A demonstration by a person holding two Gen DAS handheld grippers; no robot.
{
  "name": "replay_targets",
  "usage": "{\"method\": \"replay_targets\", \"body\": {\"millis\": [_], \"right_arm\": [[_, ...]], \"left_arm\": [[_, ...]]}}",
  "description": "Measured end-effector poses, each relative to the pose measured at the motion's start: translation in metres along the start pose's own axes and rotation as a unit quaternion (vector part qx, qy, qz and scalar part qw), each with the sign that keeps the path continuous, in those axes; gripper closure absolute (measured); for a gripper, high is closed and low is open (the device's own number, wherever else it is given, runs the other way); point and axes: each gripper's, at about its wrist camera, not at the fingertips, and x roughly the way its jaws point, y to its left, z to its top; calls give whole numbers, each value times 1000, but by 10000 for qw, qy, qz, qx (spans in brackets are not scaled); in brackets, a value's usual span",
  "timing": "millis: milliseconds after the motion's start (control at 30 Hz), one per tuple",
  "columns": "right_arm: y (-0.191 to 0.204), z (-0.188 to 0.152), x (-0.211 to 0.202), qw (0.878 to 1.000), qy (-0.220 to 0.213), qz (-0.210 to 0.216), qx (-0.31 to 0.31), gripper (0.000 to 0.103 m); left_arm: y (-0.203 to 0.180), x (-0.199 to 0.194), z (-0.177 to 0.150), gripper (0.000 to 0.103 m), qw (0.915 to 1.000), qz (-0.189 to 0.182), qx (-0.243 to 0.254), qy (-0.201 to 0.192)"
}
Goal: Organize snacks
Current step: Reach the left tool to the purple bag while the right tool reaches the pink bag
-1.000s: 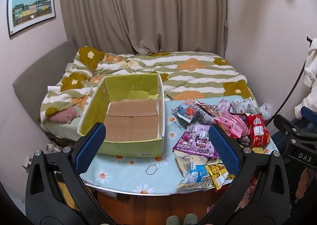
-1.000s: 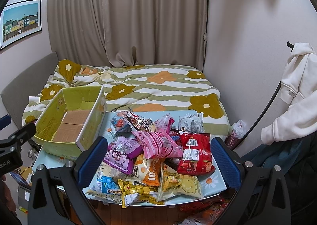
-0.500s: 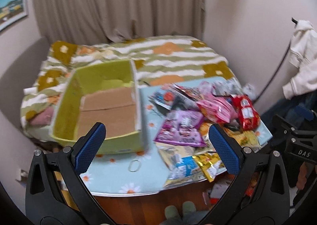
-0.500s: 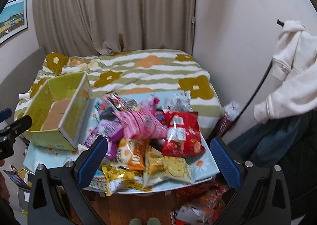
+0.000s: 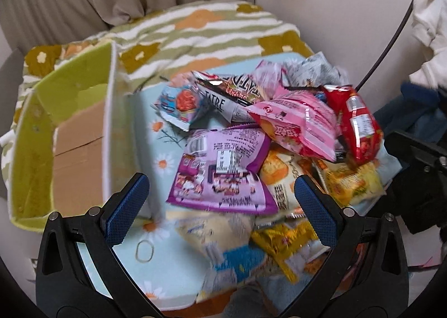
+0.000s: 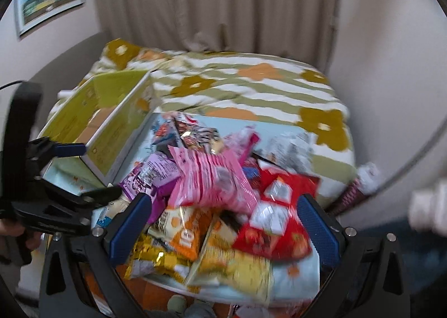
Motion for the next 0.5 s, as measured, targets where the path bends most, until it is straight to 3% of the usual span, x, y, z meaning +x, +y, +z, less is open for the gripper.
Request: {"method": "replay_targets", "body": {"millis": [133, 233, 500], "right_arm": [[-7, 18, 38, 9971, 251, 622, -360, 0], [-7, 28, 67, 9923, 520, 986, -538, 0], [-6, 33, 119, 9799, 1082, 1424, -881, 0]], "left_arm": [[-4, 34, 12, 0, 9993, -112, 107, 339], [-8, 52, 14, 6, 9982, -88, 260, 541], [-2, 86, 14, 11, 9948, -172, 211, 983]]}}
